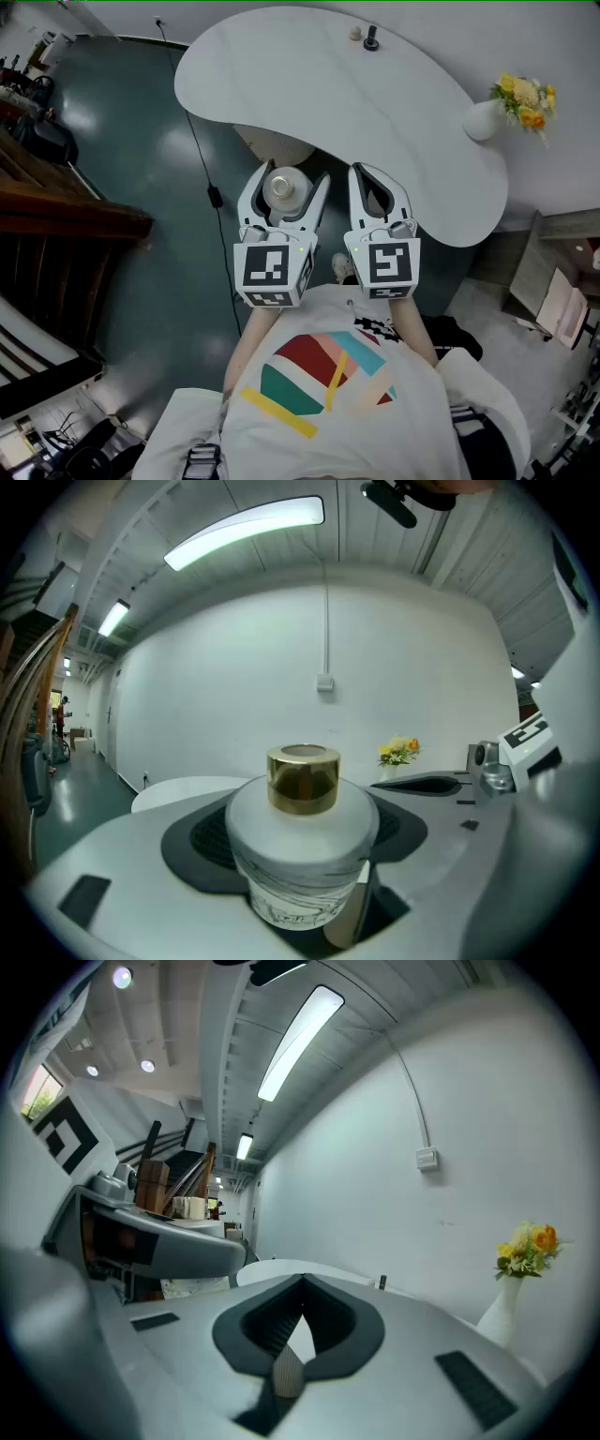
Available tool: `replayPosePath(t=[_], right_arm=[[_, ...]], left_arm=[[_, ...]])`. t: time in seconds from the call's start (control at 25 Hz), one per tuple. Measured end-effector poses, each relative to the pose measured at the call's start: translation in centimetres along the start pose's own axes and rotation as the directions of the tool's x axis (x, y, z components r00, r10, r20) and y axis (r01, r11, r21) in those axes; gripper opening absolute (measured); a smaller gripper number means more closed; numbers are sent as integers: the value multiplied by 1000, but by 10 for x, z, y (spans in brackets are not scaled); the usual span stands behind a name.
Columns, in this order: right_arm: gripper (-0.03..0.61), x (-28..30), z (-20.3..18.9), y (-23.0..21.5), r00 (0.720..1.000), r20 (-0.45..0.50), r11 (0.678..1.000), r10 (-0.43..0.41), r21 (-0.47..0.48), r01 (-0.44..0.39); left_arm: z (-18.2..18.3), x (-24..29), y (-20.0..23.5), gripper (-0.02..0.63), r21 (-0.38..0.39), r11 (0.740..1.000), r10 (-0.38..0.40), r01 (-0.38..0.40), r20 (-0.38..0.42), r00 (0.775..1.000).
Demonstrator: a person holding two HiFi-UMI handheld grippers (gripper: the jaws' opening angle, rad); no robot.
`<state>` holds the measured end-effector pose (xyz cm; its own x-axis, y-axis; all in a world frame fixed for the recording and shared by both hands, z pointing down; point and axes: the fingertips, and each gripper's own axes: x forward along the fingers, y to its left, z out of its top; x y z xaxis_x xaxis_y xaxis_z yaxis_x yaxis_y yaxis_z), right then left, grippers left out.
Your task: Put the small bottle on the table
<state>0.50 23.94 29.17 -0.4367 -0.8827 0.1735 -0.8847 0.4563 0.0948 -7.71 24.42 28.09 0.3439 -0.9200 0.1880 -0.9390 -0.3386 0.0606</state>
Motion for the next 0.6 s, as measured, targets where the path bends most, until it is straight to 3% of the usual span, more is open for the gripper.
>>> replayPosePath(t=[0.6], right_arm=[[11, 0, -2, -3, 1000, 3, 1000, 5, 4, -5]], left_arm=[[1, 3, 1, 336, 0, 1000, 7, -7, -1, 1000]])
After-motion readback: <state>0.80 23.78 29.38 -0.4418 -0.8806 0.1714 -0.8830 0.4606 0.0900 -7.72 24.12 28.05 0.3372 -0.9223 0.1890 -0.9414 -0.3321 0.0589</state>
